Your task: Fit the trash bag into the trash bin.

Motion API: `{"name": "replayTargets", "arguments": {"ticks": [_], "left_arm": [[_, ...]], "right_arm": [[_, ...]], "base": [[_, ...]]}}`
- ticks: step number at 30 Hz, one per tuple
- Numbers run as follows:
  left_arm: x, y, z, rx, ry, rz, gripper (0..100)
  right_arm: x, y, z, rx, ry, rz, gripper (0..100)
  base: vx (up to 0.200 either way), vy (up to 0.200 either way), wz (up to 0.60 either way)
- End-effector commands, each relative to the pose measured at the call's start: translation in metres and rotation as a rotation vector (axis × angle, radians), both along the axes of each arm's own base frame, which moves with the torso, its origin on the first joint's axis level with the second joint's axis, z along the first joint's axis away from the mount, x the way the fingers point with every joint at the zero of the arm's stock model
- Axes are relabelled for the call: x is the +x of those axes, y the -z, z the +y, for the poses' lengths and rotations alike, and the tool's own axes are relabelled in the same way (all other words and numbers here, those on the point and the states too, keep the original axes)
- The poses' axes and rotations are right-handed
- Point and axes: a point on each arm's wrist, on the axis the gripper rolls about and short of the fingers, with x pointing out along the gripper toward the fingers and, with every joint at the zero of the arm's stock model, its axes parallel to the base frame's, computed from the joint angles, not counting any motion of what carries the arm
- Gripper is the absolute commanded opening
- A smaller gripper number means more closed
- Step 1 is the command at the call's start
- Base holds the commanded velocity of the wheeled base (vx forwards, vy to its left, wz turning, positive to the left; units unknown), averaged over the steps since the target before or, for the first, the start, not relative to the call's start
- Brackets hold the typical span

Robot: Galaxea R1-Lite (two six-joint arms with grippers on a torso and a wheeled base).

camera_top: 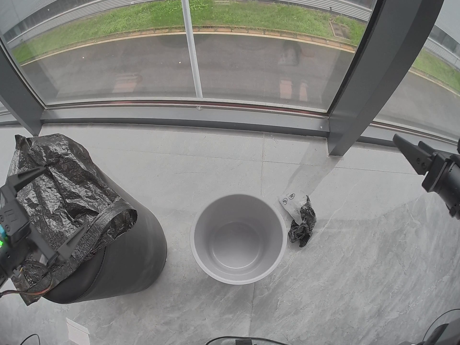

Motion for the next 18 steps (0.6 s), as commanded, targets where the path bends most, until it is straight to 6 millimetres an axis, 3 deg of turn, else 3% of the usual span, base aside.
{"name": "replayTargets", "arguments": {"ticks": [1,9,18], "left_arm": [[0.039,0.018,-0.05,0.104,0.066,0.042,100],[0.04,0.031,-0.053,0.183,0.066,0.063,100],[0.032,0.025,-0.05,0.187,0.04,0.022,100]], "right_arm": [[0.023,0.027,0.015,-0.019,-0.003,0.113,100],[0.024,0.026,0.013,-0.017,0.001,0.112,100],[0.025,0.027,0.011,-0.018,0.012,0.116,100]], "base": [[0.0,0.0,0.0],[0.0,0.0,0.0],[0.0,0.0,0.0]]}}
